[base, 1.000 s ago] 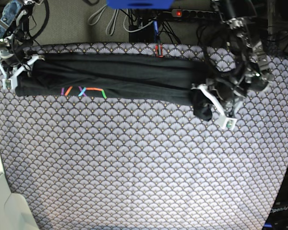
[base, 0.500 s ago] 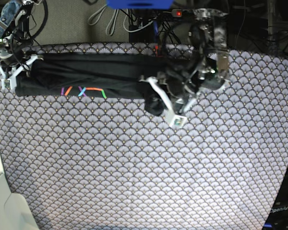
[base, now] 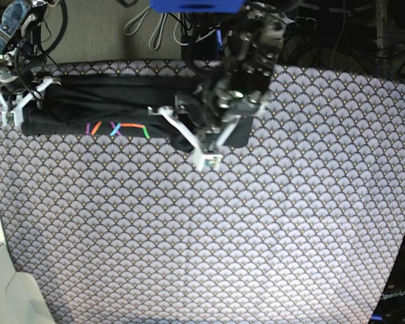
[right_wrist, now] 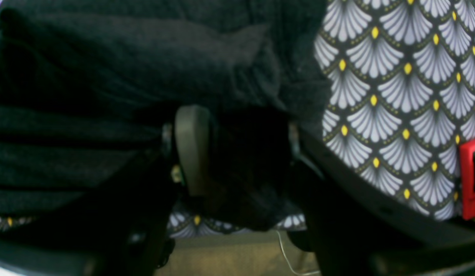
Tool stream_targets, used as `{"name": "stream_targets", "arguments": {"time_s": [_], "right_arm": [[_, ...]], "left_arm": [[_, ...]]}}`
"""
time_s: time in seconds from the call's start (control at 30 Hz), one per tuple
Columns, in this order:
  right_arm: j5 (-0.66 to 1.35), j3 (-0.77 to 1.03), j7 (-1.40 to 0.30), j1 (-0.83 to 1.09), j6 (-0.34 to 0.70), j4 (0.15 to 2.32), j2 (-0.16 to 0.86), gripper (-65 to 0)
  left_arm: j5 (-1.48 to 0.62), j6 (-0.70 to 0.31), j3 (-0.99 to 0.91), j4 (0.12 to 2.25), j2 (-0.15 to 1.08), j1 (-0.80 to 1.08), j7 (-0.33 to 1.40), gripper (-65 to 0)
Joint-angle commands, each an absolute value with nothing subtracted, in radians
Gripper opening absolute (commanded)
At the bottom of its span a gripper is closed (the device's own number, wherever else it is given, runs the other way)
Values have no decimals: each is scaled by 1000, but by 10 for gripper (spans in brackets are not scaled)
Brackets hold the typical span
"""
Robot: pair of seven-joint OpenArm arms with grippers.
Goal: Fold the T-shirt properly
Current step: 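Lift the strip end and fold it toward the right gripper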
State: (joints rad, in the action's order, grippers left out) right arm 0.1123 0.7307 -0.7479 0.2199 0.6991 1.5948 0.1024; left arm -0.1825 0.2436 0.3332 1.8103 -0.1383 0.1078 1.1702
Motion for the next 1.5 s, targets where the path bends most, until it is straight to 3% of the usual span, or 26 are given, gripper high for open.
{"name": "stream_targets", "arguments": {"time_s": [0.0,1.13,1.3,1.47], "right_arm": [[120,736,-731,219,698,1615,119,-380],[120,736,-731,219,698,1613,119,-380],[120,736,-731,219,698,1613,120,-380],[120,736,-731,219,698,1613,120,-380]], "left_arm": [[-173,246,354,1824,-154,97,1153,-647],[-137,239,550,1679,-157,28,1017,-638],[-280,239,544,1676,-157,10,1017,-523],[-329,242,542,1682,-157,7,1017,-468]]}}
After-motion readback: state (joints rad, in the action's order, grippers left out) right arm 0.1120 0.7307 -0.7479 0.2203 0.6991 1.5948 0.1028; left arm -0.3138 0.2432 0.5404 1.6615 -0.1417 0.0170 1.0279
